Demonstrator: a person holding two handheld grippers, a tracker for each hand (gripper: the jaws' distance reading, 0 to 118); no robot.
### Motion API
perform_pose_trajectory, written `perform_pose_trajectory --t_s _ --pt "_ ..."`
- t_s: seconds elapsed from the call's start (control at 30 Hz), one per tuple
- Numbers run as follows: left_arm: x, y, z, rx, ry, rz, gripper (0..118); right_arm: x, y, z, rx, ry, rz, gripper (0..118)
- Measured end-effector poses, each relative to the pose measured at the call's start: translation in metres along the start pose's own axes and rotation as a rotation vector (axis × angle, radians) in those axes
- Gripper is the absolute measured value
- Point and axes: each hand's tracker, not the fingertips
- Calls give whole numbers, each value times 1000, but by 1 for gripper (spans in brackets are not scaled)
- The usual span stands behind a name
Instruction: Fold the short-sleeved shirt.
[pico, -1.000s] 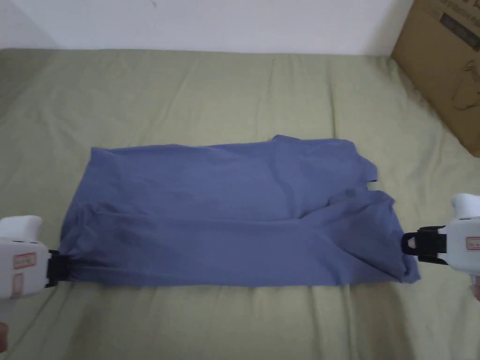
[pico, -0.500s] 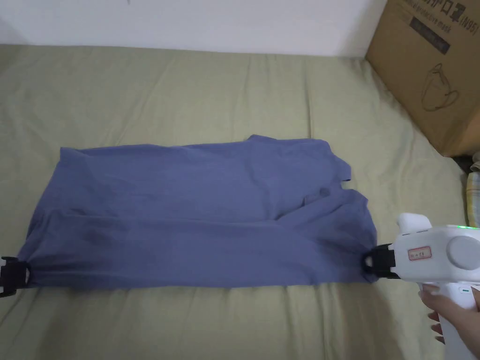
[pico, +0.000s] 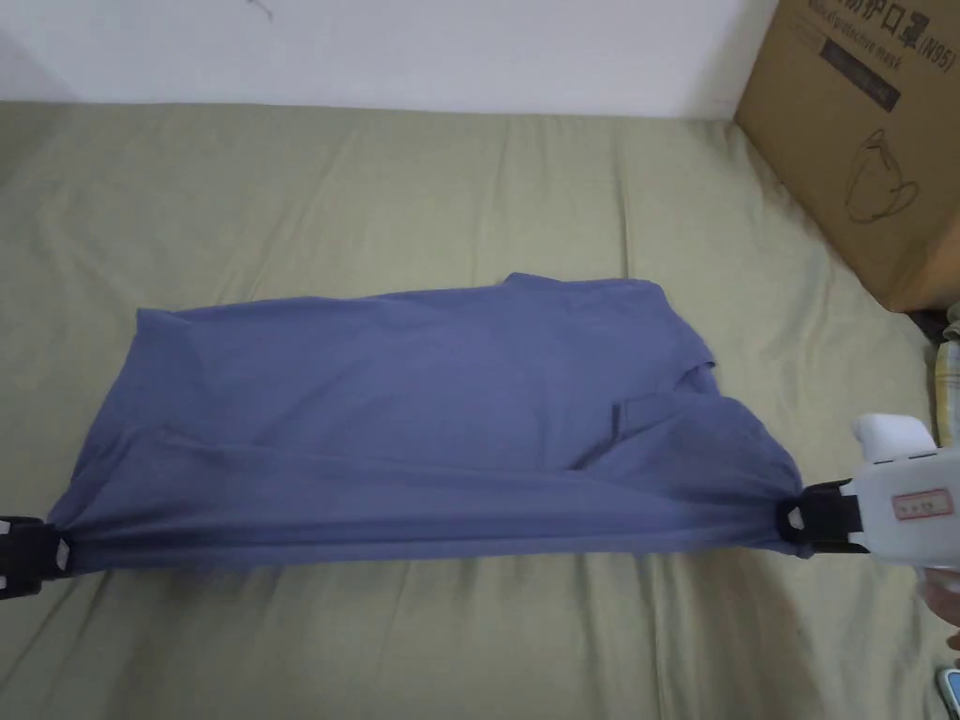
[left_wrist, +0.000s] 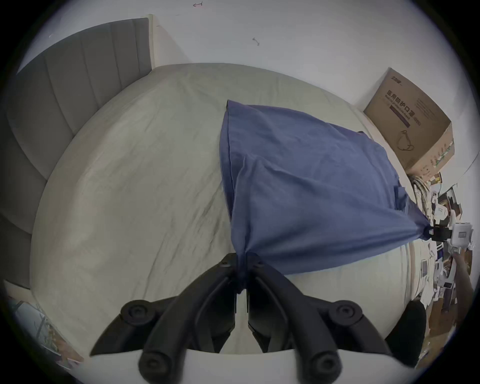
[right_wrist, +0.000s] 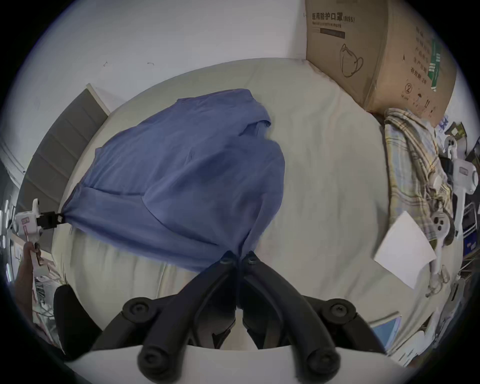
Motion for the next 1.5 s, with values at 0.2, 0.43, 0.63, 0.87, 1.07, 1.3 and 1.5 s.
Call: perform_pose_trajectory --t_s 0.2,0.43,0.63,0.87,1.07,1.3,1.5 --pt "-5 -37 42 -17 -34 -26 5 3 -28 36 -9 32 -30 3" --pt "-12 -78 51 -73 -67 9 5 4 -52 20 -67 21 -31 3" --pt "-11 -91 41 -95 5 -7 114 2 -60 -9 -108 -91 -45 113" --pt "-4 -71 68 39 -35 45 118 -26 -45 36 92 -91 -3 113" --pt "22 -38 81 127 -47 -26 67 -61 -13 54 179 -17 32 83" --pt "16 46 55 175 11 -77 0 -80 28 21 207 47 37 0" --pt "-21 148 -35 51 -10 -62 37 -79 56 2 167 94 -15 0"
